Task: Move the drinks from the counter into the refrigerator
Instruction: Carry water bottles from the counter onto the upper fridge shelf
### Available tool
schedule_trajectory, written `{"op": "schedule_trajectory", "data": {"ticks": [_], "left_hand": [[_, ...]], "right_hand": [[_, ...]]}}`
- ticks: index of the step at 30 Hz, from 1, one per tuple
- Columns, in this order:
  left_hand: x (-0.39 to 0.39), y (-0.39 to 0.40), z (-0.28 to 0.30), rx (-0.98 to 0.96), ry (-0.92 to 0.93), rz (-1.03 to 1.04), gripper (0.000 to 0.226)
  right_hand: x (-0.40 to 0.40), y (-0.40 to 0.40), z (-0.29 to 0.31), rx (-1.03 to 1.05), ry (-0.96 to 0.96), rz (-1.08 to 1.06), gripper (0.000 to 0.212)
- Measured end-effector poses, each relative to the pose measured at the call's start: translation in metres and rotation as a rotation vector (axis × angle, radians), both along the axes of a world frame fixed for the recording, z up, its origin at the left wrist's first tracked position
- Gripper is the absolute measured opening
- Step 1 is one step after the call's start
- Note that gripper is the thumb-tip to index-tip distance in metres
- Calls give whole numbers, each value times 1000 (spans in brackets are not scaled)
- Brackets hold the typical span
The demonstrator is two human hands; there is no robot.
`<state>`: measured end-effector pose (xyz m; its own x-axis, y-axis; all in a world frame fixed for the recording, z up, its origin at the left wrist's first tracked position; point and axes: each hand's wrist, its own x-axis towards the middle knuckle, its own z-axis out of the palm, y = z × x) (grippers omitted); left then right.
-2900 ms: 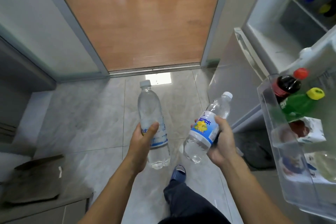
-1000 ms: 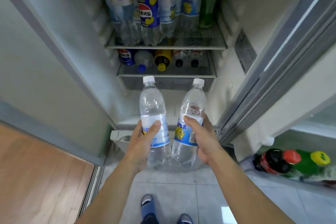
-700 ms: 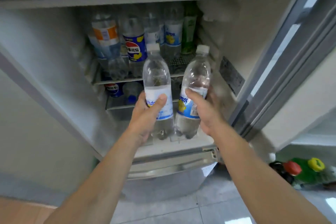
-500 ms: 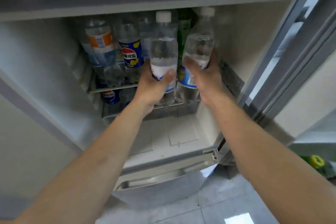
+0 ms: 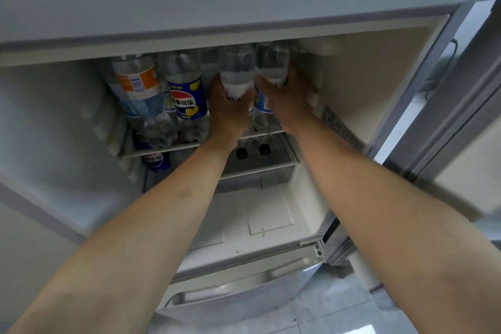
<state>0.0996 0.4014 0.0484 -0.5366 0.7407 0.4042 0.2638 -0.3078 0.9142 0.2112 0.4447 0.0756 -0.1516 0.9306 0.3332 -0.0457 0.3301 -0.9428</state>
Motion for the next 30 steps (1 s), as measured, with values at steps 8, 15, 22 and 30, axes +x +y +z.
{"op": "schedule_trajectory", "data": {"ticks": [8, 15, 22, 30], "left_hand": [[6, -14, -19, -80, 273, 160, 81], [2, -9, -15, -259, 470, 299, 94], [10, -2, -16, -291, 432, 333, 95], [14, 4, -13, -389, 424, 381, 82]], "right_hand": [[4, -1, -23, 13, -142, -89, 62], [0, -1, -48, -31, -326, -212, 61], [-7, 10, -43, -85, -335, -189, 61], [-11, 15, -40, -125, -379, -208, 61]]}}
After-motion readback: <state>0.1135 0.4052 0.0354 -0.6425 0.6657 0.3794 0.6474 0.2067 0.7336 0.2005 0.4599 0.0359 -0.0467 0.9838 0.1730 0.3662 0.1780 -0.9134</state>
